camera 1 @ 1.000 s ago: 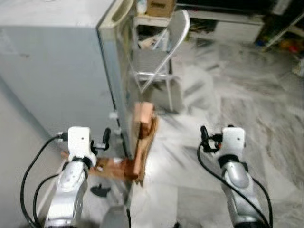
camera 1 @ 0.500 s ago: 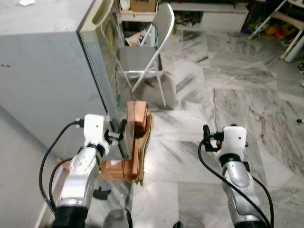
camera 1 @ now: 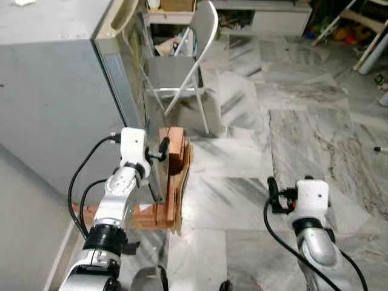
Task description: Restocking fridge
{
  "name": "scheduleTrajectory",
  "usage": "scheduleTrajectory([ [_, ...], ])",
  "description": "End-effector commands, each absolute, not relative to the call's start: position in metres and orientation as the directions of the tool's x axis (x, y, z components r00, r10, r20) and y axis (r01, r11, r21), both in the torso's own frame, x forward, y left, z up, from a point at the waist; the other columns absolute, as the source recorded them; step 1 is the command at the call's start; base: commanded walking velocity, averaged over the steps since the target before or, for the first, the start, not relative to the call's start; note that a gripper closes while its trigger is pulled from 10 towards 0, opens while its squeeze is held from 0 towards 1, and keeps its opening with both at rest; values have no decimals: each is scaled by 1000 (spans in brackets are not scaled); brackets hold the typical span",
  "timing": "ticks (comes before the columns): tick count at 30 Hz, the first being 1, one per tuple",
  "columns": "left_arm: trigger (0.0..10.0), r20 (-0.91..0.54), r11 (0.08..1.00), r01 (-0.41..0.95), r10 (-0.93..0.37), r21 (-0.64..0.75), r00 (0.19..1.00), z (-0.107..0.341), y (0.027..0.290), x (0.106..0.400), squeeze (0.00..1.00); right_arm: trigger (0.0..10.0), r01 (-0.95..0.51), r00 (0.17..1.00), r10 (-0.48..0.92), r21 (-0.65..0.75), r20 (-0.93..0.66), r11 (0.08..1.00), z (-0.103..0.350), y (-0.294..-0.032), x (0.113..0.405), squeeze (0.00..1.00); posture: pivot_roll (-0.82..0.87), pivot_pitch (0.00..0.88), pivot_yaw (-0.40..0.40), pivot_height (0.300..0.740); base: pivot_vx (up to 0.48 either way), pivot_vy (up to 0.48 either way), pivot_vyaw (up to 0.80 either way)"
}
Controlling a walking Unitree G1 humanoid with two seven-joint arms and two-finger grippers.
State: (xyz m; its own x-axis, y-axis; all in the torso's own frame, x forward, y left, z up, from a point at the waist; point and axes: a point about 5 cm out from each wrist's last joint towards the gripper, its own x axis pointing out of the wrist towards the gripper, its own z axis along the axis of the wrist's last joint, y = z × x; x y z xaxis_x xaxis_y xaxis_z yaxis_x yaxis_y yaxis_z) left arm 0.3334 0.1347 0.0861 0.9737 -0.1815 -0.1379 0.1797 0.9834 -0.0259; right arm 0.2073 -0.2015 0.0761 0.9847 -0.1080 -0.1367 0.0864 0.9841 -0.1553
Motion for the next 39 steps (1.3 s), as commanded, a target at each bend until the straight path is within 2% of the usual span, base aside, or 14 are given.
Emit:
scheduleTrajectory([
  [1,10000,-137,989,148,-149,-14,979,87,139,339,0,10000,101,985,-122,-161,-125,982,83,-206,204,0,-111,68,12,740,0,0,0],
  [9,10000,-143,997,72,-71,6,987,91,147,351,0,10000,101,983,-125,-173,-134,980,86,-208,197,0,-132,82,16,740,0,0,0],
  [16,10000,-160,996,93,-89,17,983,83,144,347,0,10000,82,980,-109,-162,-164,983,84,-208,193,0,-121,89,21,740,0,0,0],
  [22,10000,-218,996,21,-2,84,976,79,156,353,0,10000,70,980,-94,-139,-173,988,82,-202,196,0,-119,91,23,740,0,0,0],
  [30,10000,-207,996,13,6,90,978,87,156,361,0,10000,68,981,-92,-143,-168,987,84,-203,198,0,-120,90,27,740,0,0,0],
  [34,10000,-179,998,38,-27,59,984,98,141,369,0,10000,62,982,-86,-143,-168,988,83,-201,199,0,-117,88,27,740,0,0,0],
  [39,10000,-98,972,232,-227,36,969,117,99,374,0,10000,48,976,-86,-190,-199,981,77,-203,198,0,-107,76,27,740,0,0,0],
])
